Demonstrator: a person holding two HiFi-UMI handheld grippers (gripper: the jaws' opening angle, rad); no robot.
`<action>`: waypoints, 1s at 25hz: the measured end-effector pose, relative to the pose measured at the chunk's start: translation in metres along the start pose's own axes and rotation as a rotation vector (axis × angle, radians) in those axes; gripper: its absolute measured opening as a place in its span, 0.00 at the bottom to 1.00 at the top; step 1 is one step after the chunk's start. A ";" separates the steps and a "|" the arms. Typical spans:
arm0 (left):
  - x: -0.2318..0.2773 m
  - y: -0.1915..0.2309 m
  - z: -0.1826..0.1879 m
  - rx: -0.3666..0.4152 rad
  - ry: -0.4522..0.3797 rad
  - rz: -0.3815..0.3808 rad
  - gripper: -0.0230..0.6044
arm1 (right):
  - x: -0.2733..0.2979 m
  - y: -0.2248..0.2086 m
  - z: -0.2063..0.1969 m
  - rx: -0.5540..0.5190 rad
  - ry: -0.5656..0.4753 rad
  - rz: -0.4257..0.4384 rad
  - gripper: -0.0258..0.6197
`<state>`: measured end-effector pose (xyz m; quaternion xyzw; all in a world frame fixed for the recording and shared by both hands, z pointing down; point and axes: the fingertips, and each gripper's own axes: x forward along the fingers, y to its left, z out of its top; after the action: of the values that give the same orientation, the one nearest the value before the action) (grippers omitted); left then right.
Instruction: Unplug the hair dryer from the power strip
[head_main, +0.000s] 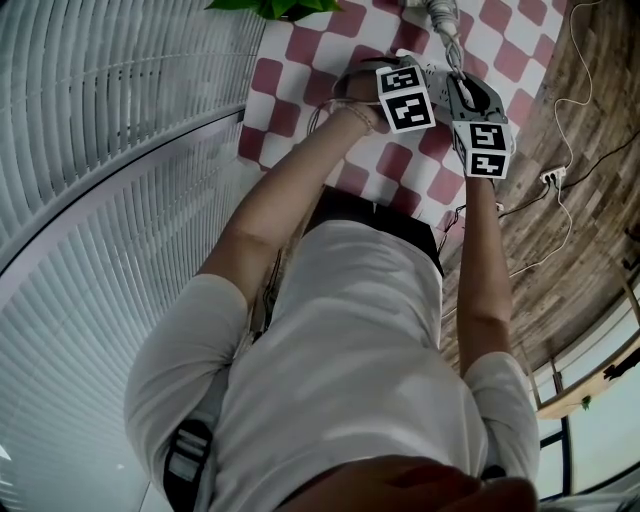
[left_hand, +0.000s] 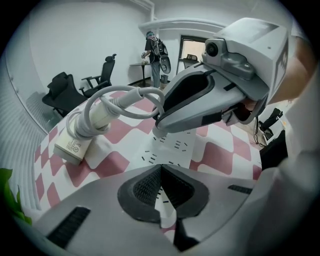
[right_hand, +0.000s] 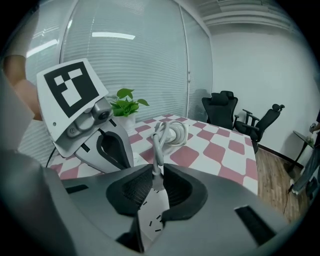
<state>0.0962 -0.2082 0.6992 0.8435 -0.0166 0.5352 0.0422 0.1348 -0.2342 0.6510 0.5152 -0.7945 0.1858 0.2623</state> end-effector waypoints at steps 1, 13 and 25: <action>-0.001 0.000 0.000 -0.001 -0.002 0.001 0.09 | 0.000 0.000 0.001 -0.003 0.000 -0.002 0.16; -0.004 -0.002 -0.006 -0.029 -0.099 0.076 0.09 | -0.010 -0.004 0.002 0.007 0.011 0.009 0.28; -0.032 -0.006 0.004 -0.141 -0.258 0.133 0.09 | -0.037 0.001 0.007 -0.004 -0.029 0.019 0.28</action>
<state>0.0864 -0.2031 0.6681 0.8972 -0.1154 0.4216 0.0634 0.1449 -0.2114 0.6231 0.5096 -0.8035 0.1794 0.2500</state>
